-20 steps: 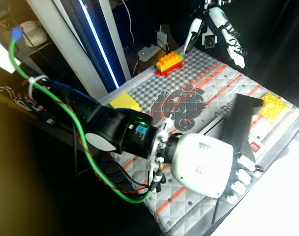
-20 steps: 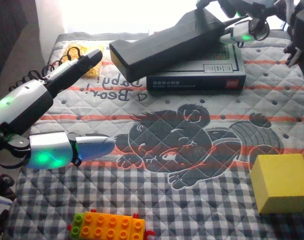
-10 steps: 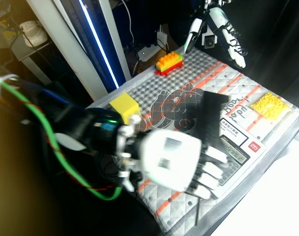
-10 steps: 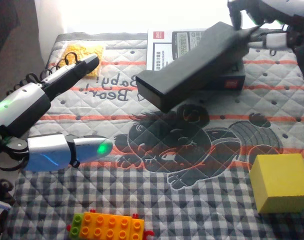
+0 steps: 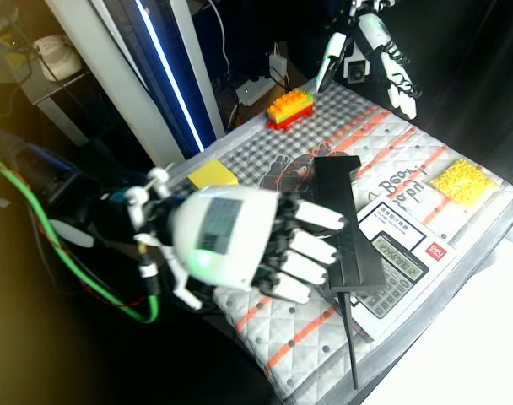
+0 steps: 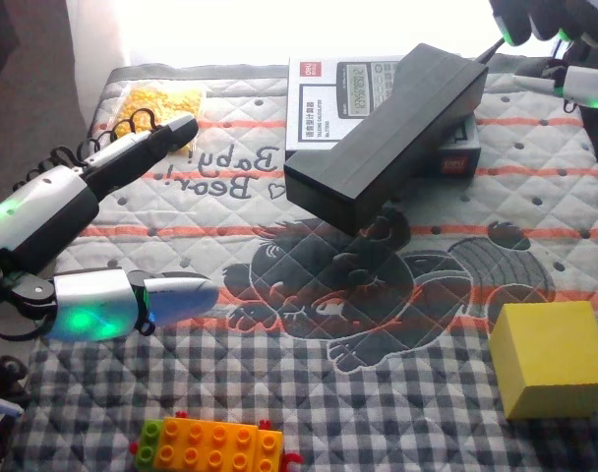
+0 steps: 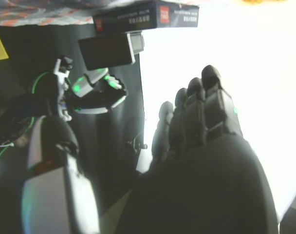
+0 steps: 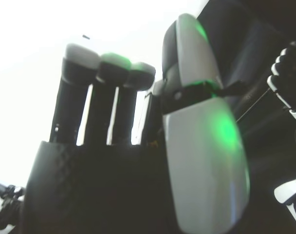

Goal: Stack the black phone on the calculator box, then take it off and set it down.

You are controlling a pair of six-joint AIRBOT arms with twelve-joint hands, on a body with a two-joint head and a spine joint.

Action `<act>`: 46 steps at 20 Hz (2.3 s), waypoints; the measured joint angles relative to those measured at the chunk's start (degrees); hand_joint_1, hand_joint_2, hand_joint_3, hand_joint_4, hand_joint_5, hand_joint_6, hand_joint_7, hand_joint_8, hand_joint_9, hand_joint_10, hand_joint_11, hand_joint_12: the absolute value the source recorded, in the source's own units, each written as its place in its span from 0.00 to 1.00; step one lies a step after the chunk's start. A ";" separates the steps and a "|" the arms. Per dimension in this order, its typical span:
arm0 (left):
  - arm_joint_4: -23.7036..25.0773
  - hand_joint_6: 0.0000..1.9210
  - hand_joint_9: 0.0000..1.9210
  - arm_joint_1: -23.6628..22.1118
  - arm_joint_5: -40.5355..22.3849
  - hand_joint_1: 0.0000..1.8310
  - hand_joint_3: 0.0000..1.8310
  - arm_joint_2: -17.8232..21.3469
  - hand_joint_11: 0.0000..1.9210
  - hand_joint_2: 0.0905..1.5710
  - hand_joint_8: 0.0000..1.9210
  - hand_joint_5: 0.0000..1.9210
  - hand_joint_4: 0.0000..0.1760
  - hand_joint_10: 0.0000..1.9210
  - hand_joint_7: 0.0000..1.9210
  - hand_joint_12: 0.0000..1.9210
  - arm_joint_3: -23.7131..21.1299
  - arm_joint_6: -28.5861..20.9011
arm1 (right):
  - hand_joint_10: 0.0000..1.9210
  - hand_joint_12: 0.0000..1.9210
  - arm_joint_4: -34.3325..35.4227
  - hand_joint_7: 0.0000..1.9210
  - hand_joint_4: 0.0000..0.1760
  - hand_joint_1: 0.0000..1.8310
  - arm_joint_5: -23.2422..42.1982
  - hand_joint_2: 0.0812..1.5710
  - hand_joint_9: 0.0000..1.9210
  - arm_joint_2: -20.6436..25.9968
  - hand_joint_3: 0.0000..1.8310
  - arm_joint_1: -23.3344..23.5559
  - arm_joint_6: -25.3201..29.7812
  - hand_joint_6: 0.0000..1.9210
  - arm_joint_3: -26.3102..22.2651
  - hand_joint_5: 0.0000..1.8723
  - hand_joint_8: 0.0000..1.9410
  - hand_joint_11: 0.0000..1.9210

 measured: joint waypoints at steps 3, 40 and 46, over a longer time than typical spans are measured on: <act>-0.35 0.00 0.01 0.00 0.00 0.45 0.00 0.00 0.00 0.57 0.00 0.03 0.62 0.00 0.04 0.00 0.02 0.00 | 0.07 0.33 -0.79 0.23 0.54 0.54 0.26 0.60 0.22 -0.17 0.00 0.00 0.00 0.05 0.00 0.21 0.06 0.11; -0.39 0.00 0.04 0.26 -0.04 0.42 0.00 -0.61 0.03 0.58 0.00 0.05 0.34 0.01 0.05 0.02 0.48 -1.60 | 0.56 0.63 -18.01 0.58 0.00 0.75 -13.51 0.67 0.51 -2.08 0.00 7.13 5.11 0.49 0.66 0.52 0.38 0.36; -0.59 0.00 0.00 0.66 -0.07 0.45 0.00 -0.59 0.00 0.57 0.00 0.03 0.51 0.00 0.03 0.00 0.48 -2.78 | 0.58 0.58 -14.40 0.55 0.00 0.75 -2.19 0.68 0.49 1.42 0.00 -0.20 5.16 0.52 -6.71 0.54 0.39 0.38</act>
